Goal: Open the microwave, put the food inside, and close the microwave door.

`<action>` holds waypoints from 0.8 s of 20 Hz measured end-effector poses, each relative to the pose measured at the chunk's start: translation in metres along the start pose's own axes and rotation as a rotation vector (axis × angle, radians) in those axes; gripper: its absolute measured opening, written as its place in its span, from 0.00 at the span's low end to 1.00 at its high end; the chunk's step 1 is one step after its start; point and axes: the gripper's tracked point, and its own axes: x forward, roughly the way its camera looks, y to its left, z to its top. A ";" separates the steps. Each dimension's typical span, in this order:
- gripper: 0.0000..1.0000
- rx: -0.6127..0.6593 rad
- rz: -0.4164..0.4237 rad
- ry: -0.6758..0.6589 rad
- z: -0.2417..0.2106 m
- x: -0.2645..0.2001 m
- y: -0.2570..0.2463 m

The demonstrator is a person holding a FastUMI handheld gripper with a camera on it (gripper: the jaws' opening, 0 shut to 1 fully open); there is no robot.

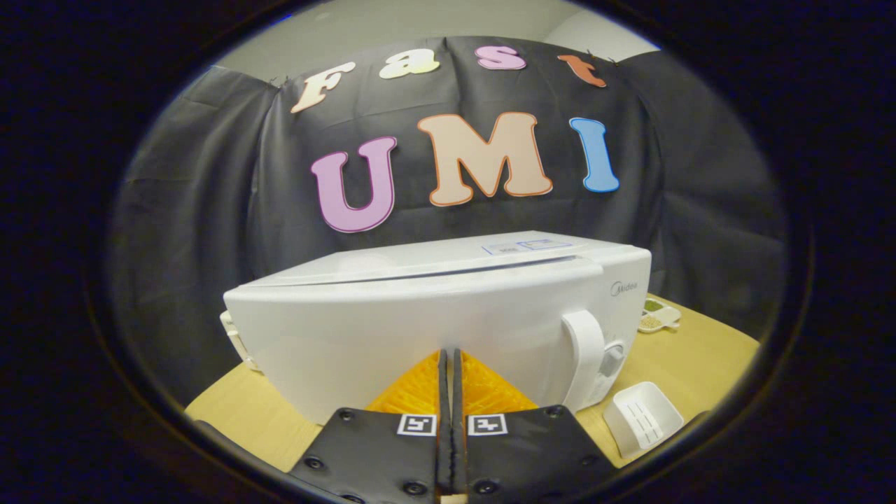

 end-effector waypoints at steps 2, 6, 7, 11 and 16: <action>0.02 -0.009 0.000 0.004 0.000 0.000 0.000; 0.02 -0.007 0.008 0.014 -0.001 0.001 0.000; 0.02 -0.008 0.009 0.016 0.000 0.001 0.000; 0.02 -0.013 0.012 0.014 0.000 0.000 0.000; 0.02 -0.013 0.018 0.021 0.000 0.001 0.000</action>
